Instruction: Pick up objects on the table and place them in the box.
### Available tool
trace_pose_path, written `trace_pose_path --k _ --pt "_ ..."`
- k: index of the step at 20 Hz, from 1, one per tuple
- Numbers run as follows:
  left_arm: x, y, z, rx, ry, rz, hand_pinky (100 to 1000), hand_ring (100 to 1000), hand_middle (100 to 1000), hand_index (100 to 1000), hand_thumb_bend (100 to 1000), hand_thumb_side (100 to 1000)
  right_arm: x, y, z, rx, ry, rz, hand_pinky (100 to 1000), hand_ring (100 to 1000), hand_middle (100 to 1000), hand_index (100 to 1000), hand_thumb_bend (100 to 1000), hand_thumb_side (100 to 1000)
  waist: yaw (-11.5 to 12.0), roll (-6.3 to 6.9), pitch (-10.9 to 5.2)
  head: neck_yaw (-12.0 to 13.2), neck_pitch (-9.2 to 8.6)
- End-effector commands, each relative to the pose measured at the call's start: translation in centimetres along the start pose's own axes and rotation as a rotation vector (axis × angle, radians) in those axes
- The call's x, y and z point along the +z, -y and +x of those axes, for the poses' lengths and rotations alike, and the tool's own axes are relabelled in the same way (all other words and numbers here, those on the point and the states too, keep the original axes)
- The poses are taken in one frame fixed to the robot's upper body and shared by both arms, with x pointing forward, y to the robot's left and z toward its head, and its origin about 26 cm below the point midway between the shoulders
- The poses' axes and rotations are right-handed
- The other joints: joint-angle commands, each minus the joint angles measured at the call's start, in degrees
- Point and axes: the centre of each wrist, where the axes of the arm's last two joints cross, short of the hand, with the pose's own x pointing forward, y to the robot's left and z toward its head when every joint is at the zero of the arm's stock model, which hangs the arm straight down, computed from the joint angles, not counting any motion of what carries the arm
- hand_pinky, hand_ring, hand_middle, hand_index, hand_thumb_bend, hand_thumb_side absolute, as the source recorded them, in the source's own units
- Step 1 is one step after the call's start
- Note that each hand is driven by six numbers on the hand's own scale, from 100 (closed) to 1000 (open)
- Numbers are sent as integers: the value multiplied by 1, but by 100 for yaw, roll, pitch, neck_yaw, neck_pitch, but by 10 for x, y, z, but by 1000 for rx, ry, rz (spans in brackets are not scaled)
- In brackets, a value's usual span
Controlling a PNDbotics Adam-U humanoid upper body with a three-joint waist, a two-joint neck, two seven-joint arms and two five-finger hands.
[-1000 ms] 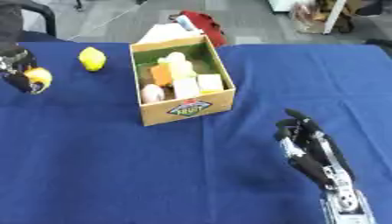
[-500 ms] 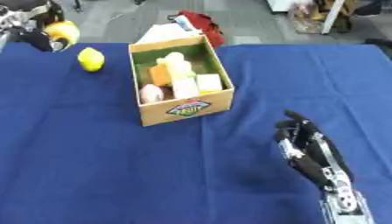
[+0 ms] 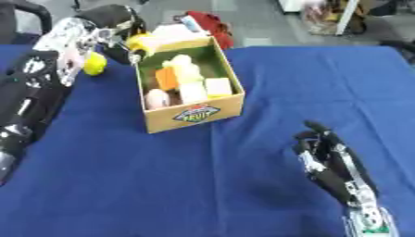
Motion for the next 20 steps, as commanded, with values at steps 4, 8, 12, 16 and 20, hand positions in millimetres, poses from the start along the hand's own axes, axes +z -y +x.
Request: trace_pose_path --k 4,8,12,16,20 --pt "-7 -2 10 -10 26 46 750 669 741 925 324 288 -7 0 6 9 29 15 658 625 668 904 100 370 -21 -81 -18 54 -12" --pt "-4 -1 1 24 -30 89 780 714 822 964 303 482 -7 1 7 10 29 14 658 625 668 904 100 371 -21 -68 -18 48 -25" --pt "2 -6 -18 79 -114 143 784 717 830 959 298 594 -7 1 7 11 29 13 658 625 668 904 100 371 -3 -54 -17 37 -40" --pt "11 -14 -43 117 -210 189 773 690 780 932 269 487 -6 3 7 14 26 10 658 625 668 904 100 373 24 -38 -18 23 -49" --pt "22 -10 -73 129 -345 165 768 688 766 912 269 250 -6 4 6 17 24 8 658 625 668 904 100 376 53 -5 -17 -6 -67"
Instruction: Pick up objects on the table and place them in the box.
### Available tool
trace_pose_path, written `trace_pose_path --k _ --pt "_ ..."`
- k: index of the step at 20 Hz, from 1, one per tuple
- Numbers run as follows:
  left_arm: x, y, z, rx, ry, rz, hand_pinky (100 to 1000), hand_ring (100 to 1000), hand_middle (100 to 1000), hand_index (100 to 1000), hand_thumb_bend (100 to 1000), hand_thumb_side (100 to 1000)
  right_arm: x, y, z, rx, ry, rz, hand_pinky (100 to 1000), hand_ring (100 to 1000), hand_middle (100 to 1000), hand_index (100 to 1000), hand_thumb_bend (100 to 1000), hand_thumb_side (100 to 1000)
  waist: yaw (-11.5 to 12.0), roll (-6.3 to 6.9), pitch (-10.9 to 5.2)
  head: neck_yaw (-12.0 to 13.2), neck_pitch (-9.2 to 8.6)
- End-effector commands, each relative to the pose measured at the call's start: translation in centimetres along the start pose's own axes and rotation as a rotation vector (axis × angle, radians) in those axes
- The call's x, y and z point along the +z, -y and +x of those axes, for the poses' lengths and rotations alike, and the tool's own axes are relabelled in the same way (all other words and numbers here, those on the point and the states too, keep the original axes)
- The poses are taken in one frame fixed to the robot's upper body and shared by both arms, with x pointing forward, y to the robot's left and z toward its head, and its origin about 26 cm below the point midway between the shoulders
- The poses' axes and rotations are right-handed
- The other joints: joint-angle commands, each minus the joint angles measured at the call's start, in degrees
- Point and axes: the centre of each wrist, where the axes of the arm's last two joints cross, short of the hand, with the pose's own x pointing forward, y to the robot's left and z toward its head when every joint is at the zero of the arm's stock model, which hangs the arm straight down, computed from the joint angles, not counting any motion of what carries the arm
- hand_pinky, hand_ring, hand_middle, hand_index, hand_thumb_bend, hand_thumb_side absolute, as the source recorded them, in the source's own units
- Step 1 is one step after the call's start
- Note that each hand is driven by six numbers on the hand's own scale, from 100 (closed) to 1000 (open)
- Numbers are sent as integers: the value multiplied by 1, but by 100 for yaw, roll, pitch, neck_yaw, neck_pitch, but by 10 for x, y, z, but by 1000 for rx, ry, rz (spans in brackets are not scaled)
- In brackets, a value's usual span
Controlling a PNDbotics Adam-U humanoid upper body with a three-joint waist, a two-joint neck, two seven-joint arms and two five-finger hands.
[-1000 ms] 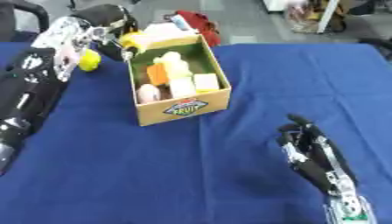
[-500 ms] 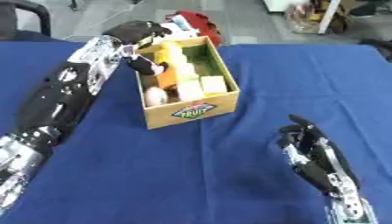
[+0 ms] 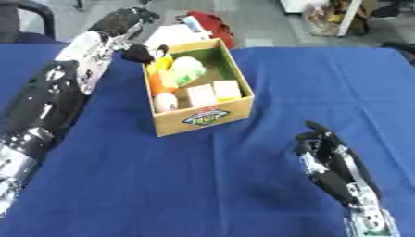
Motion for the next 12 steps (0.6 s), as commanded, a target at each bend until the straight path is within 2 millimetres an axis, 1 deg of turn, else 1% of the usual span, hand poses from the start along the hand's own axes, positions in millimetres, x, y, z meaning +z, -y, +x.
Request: trace_pose_path --k 1,2,3,6,7,8,12 --pt "0 -19 -30 -10 -119 23 768 690 768 912 276 229 -3 5 5 18 16 0 658 625 668 904 100 376 11 1 -16 -28 -67" --pt "1 -16 -36 -13 -150 5 764 686 764 909 279 194 -3 5 5 19 16 0 658 625 668 904 100 377 11 6 -15 -33 -73" --pt "2 -13 -43 -15 -179 -15 763 685 763 907 284 181 -3 5 5 19 16 0 658 625 668 904 100 377 12 11 -14 -40 -77" --pt "6 -3 -58 -25 -249 -72 762 688 767 906 298 183 -3 6 5 20 15 -2 658 625 668 904 100 377 10 19 -11 -56 -80" --pt "7 0 -64 -26 -274 -89 761 687 769 906 302 111 -3 6 5 20 14 -3 658 625 667 904 100 379 9 21 -10 -57 -81" --pt "8 3 -68 -28 -296 -102 760 688 771 907 305 186 -3 6 5 20 14 -4 658 625 667 904 100 378 8 22 -10 -56 -83" --pt "12 10 -79 -50 -374 -103 754 682 768 909 316 185 -3 6 5 19 15 -2 658 625 667 904 100 379 10 26 -2 -57 -101"
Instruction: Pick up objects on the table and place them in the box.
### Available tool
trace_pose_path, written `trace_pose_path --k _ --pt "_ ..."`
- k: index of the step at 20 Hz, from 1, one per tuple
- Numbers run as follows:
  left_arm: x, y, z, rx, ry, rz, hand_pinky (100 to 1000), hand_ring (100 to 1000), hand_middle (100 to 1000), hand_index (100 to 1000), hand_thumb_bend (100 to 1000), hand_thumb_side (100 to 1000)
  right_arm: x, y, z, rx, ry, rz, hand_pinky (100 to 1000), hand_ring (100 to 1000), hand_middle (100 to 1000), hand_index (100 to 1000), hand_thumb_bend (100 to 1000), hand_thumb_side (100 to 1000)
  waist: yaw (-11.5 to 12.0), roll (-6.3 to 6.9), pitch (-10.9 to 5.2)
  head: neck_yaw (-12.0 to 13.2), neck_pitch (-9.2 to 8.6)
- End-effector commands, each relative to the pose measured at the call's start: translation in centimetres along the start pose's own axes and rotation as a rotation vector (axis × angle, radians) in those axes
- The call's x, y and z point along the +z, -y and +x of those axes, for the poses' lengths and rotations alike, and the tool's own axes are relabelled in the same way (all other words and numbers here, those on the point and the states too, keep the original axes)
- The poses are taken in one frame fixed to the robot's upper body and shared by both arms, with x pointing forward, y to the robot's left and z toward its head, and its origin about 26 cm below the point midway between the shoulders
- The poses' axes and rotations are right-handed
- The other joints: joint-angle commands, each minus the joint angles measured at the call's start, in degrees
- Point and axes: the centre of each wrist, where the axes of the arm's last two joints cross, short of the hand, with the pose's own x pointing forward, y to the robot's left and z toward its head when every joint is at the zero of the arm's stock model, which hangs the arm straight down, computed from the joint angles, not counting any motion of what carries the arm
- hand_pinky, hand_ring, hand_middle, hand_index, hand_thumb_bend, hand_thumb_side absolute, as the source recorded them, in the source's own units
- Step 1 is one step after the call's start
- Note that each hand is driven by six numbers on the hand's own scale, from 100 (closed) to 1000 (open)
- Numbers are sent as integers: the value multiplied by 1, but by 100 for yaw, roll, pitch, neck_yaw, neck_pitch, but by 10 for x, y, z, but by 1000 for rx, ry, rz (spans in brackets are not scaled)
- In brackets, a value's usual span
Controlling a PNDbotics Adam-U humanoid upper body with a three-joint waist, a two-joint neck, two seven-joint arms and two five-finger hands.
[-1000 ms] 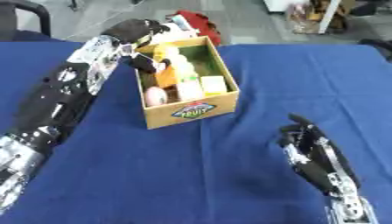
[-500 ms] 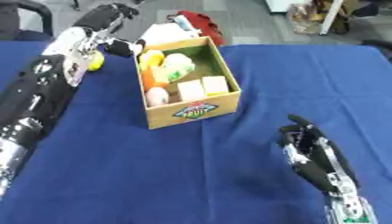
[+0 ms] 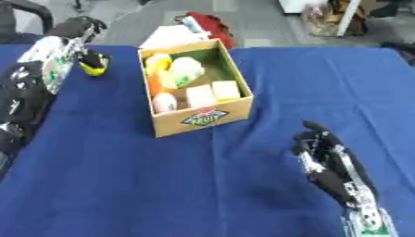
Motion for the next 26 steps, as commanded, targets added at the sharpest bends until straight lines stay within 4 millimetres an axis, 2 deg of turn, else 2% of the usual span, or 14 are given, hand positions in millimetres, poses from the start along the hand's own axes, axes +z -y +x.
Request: trace_pose_path --k 1,11,16,18,20,22,26 --pt "-1 -13 -18 -17 -77 51 754 684 771 909 322 186 -3 6 5 18 16 0 658 624 667 904 100 379 3 21 2 -9 -91" --pt "2 1 -40 -32 -181 130 749 676 769 903 301 186 -6 4 7 16 27 12 659 625 667 905 100 379 -130 -48 165 154 -292" --pt "3 17 -45 -52 -210 61 736 665 762 885 335 198 -7 3 7 14 30 13 659 625 666 905 100 384 -167 -61 223 222 -329" --pt "4 21 -45 -69 -222 47 721 634 739 865 341 196 -7 3 7 14 29 12 659 625 666 905 100 386 -168 -64 227 246 -345" --pt "4 24 -45 -88 -232 50 701 600 683 822 337 190 -7 3 7 13 29 11 659 625 666 905 100 386 -164 -67 224 255 -354" --pt "5 25 -44 -107 -235 66 666 537 585 762 323 178 -7 3 7 13 28 10 659 625 666 905 100 387 -153 -66 219 260 -363" --pt "5 23 -43 -139 -247 124 629 479 501 698 313 161 -7 3 7 13 27 11 659 625 666 905 100 386 -124 -61 205 255 -370"
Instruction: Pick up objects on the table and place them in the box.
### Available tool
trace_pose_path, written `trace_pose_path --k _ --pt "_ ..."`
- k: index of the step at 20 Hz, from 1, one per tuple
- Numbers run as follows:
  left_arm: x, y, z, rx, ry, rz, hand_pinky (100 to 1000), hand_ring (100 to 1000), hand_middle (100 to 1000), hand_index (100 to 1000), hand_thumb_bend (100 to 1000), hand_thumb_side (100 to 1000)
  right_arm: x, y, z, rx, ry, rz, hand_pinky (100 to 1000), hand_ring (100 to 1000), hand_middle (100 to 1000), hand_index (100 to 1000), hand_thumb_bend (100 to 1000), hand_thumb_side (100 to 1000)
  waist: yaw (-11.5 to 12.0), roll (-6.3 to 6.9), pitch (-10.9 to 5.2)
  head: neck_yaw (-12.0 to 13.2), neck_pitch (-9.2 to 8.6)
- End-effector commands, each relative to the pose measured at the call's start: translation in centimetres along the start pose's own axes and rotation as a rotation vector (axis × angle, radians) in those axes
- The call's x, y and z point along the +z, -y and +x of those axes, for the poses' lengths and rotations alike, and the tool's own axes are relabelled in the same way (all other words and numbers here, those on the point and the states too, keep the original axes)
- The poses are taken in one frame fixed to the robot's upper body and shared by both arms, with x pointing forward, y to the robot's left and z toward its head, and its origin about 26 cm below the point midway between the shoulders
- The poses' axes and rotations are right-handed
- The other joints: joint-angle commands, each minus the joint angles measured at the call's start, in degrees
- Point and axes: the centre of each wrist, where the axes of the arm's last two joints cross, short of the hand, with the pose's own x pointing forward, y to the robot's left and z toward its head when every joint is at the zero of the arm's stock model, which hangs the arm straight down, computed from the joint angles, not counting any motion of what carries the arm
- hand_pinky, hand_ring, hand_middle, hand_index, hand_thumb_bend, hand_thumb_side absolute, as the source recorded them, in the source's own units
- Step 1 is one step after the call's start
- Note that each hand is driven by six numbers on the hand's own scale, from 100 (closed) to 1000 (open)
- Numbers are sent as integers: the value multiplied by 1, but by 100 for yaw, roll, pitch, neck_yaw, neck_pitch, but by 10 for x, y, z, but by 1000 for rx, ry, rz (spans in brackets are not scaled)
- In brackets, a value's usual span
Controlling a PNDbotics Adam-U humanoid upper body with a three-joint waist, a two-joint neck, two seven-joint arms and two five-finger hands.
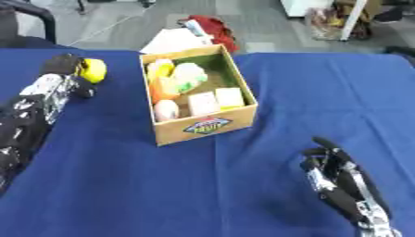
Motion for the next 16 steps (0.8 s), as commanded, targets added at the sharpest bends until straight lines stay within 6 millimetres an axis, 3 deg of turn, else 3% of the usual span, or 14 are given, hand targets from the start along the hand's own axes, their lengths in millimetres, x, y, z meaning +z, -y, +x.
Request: trace_pose_path --k 1,5,9,13,14,16 --pt "-4 -16 -9 -27 -26 86 622 471 488 686 311 159 -4 3 5 12 19 5 659 625 666 905 100 387 16 -58 -36 5 -79" --pt "-4 -16 -10 -41 -42 138 578 423 418 597 260 147 -4 3 4 13 17 6 660 625 666 906 100 386 38 -57 -41 1 -79" --pt "-4 -13 -9 -43 -47 160 544 385 365 530 100 155 -4 3 4 14 18 6 660 625 666 906 100 382 47 -67 -44 4 -71" --pt "-4 -13 -9 -40 -43 175 540 366 338 507 100 157 -4 3 4 15 18 6 660 626 666 906 100 381 53 -78 -47 7 -63" --pt "-4 -14 -9 -36 -45 188 553 387 368 543 115 157 -4 3 4 15 18 6 660 626 666 906 100 380 56 -79 -48 6 -63" --pt "-4 -19 -9 -21 -50 226 608 439 433 636 242 163 -4 3 4 15 18 6 660 626 666 906 100 380 62 -81 -50 2 -64"
